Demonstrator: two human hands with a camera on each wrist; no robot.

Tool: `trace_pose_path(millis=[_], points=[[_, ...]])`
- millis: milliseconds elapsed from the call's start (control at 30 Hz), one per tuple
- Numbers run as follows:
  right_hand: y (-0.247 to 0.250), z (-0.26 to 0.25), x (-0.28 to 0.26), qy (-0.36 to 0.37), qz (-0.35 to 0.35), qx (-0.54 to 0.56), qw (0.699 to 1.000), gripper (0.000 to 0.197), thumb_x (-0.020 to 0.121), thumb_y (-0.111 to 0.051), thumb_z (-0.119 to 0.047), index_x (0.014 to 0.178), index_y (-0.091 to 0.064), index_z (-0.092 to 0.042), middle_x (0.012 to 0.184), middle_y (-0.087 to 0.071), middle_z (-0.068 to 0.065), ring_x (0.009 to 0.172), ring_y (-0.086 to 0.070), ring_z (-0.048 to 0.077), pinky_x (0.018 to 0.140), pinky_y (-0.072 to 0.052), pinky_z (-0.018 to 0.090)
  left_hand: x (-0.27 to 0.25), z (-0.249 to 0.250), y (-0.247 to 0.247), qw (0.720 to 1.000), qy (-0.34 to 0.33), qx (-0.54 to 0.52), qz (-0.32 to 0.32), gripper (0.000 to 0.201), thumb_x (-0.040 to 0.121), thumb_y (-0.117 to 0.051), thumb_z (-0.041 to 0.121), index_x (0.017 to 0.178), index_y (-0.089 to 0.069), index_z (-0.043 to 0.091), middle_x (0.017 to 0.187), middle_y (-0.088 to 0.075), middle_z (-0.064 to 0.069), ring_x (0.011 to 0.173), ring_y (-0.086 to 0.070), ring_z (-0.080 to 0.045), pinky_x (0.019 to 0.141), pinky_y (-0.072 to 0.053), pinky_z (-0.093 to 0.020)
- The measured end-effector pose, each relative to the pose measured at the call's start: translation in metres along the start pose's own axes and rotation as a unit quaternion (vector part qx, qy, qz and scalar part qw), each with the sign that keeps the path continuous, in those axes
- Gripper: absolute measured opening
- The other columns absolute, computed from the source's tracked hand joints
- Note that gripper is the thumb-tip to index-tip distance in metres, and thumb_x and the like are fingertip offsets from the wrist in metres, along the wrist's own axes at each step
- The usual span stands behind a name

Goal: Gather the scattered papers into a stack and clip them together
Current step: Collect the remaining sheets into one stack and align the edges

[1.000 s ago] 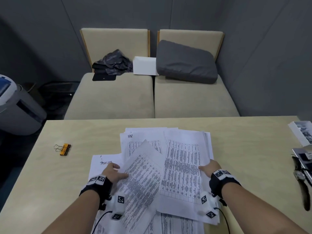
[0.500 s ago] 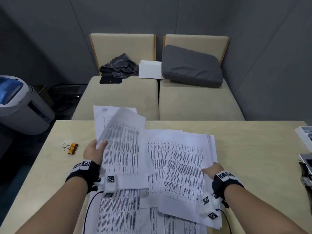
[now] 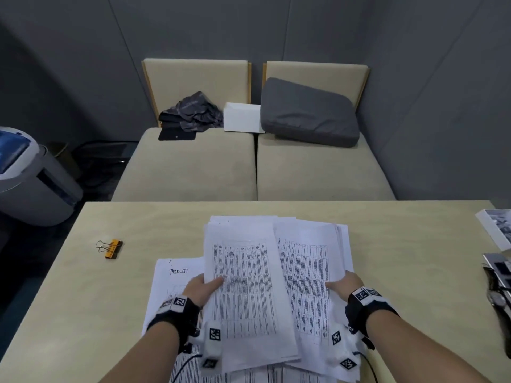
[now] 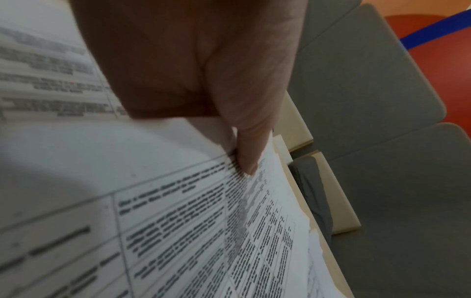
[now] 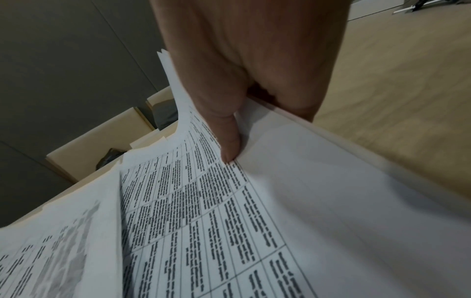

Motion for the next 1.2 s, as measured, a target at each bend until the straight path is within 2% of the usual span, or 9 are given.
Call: trace_pose_path(millis=[133,233,367,500,800,933,1033,1100,1200], points=[[-0.002,-0.001,0.001,0.01,-0.007,0.009,1.0,0.064,0.083,-0.071,-0.029,0.134,-0.048,0.0,0.132,-0.058,0.015,0.116,-0.058,0.03,0.095,-0.048,0.033,0.016,0.002,-0.02,0.999,-0.019,-0.043,-0.019,0.097,0.036,-0.085,0.059,0.118,-0.058,0.016,0.121,-0.066,-0.01,0.107,-0.064,-0.028,0.1,-0.046,-0.052],[-0.002,-0.001,0.0,0.01,-0.004,0.015,1.0,0.066,0.082,-0.072,-0.031,0.134,-0.048,0.0,0.13,-0.059,0.014,0.114,-0.059,0.03,0.093,-0.049,0.033,0.005,0.011,-0.025,1.0,0.012,-0.017,0.007,0.111,0.052,-0.086,0.047,0.142,-0.033,0.011,0.139,-0.049,-0.012,0.124,-0.051,-0.033,0.106,-0.039,-0.047],[-0.004,-0.001,0.0,0.014,-0.01,0.007,1.0,0.068,0.081,-0.072,-0.033,0.135,-0.048,-0.001,0.131,-0.058,0.013,0.114,-0.059,0.029,0.093,-0.05,0.032,-0.006,0.033,-0.021,0.996,-0.02,0.068,0.051,0.06,0.068,-0.08,0.035,0.116,-0.059,0.005,0.113,-0.067,-0.013,0.099,-0.064,-0.03,0.092,-0.052,-0.045],[-0.006,-0.005,-0.005,0.016,-0.023,-0.008,1.0,0.053,0.084,-0.069,-0.028,0.127,-0.054,-0.001,0.121,-0.064,0.014,0.097,-0.061,0.027,0.086,-0.051,0.031,-0.026,0.07,-0.004,0.989,-0.08,0.087,0.084,0.021,0.085,-0.068,0.021,0.099,-0.064,0.006,0.082,-0.068,-0.006,0.075,-0.063,-0.023,0.06,-0.049,-0.024],[-0.001,-0.009,-0.014,0.007,-0.029,0.03,0.999,0.068,0.081,-0.074,-0.027,0.137,-0.046,-0.002,0.135,-0.054,0.016,0.119,-0.056,0.03,0.101,-0.047,0.035,-0.087,0.186,0.077,0.92,-0.281,0.105,0.251,0.025,0.09,-0.056,0.007,0.115,-0.06,0.012,0.099,-0.065,-0.007,0.089,-0.058,-0.022,0.076,-0.04,-0.026],[0.0,-0.012,-0.019,0.018,-0.038,0.101,0.994,0.084,0.078,-0.073,-0.04,0.143,-0.037,-0.001,0.146,-0.043,0.015,0.13,-0.047,0.031,0.108,-0.039,0.038,-0.105,0.212,0.081,0.928,-0.31,-0.016,0.206,0.015,0.09,-0.063,0.014,0.103,-0.056,0.013,0.082,-0.064,0.0,0.072,-0.061,-0.017,0.057,-0.051,-0.016],[0.003,-0.011,-0.024,0.002,-0.034,0.165,0.986,0.073,0.092,-0.054,-0.046,0.143,-0.034,0.002,0.149,-0.038,0.018,0.135,-0.041,0.033,0.112,-0.033,0.038,-0.091,0.209,0.065,0.946,-0.277,-0.092,0.142,0.033,0.083,-0.072,0.02,0.111,-0.06,0.006,0.096,-0.071,-0.009,0.089,-0.069,-0.027,0.078,-0.059,-0.04],[0.003,-0.007,-0.026,-0.014,-0.034,0.235,0.971,0.072,0.093,-0.043,-0.054,0.139,-0.042,0.001,0.144,-0.045,0.018,0.131,-0.045,0.033,0.111,-0.035,0.038,-0.084,0.199,0.04,0.957,-0.256,-0.092,0.099,0.039,0.079,-0.074,0.014,0.115,-0.06,0.009,0.1,-0.072,-0.008,0.092,-0.07,-0.025,0.083,-0.057,-0.043],[-0.015,0.015,-0.014,-0.076,-0.075,0.373,0.922,0.113,0.064,-0.04,-0.09,0.145,-0.037,-0.012,0.147,-0.043,0.01,0.134,-0.044,0.03,0.114,-0.031,0.045,-0.072,0.174,-0.009,0.972,-0.225,-0.043,0.054,0.037,0.078,-0.075,0.01,0.111,-0.058,0.015,0.098,-0.07,-0.002,0.086,-0.069,-0.016,0.073,-0.057,-0.029]])
Point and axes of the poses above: each hand's wrist, its own x-axis towards the middle knuckle, its own y-axis out of the back of the hand, z = x × y, the point moved 8 cm from there along x, towards the middle knuckle
